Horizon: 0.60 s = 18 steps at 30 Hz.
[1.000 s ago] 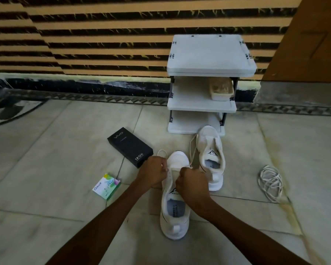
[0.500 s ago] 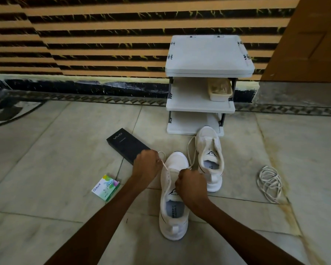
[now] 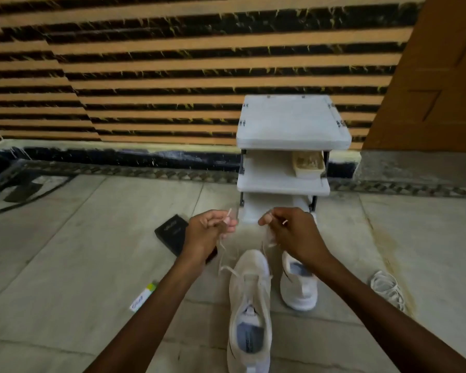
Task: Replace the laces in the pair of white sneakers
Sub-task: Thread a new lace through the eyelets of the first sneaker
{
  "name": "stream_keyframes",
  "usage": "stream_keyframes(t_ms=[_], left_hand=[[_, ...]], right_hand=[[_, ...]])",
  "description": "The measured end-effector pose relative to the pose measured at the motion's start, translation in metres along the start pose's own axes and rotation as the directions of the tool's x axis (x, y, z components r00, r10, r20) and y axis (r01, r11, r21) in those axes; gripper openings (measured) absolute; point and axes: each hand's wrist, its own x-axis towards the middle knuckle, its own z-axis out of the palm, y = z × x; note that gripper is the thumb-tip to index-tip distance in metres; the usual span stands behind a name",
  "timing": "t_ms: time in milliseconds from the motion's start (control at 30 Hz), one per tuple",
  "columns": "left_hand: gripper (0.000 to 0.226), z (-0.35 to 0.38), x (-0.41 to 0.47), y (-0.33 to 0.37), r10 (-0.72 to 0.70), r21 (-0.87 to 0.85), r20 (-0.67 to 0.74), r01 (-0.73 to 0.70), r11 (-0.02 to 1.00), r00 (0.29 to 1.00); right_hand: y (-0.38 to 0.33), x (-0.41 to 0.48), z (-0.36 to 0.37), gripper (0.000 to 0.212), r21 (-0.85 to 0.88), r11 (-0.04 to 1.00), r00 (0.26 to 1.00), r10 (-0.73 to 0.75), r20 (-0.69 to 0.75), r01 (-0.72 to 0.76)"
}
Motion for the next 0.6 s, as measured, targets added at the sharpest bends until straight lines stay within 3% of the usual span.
stream_keyframes(t_ms=[67,233,367,600], left_hand=[[0.008,0.003,0.002,0.032,0.07,-0.044,0.013,-0.07,0.997,0.997],[0.009,0.01,0.005,0.134,0.357,-0.022,-0.088,-0.36,0.933,0.93],[0.013,0.014,-0.002,0.214,0.494,-0.068,-0.132,-0.506,0.86,0.859],[0.01,0.02,-0.012,0.317,0.539,-0.144,-0.133,-0.555,0.819,0.832]], right_hand=[[-0.028,0.014,-0.017,0.024,-0.137,0.981,0.986,-0.15,-0.069,0.14],[-0.109,0.052,-0.063,0.011,-0.099,0.926,0.909,-0.376,-0.18,0.364],[-0.169,0.073,-0.095,0.008,0.027,0.9,0.871,-0.413,-0.266,0.435],[-0.247,0.091,-0.142,0.006,0.156,0.845,0.834,-0.445,-0.327,0.512]])
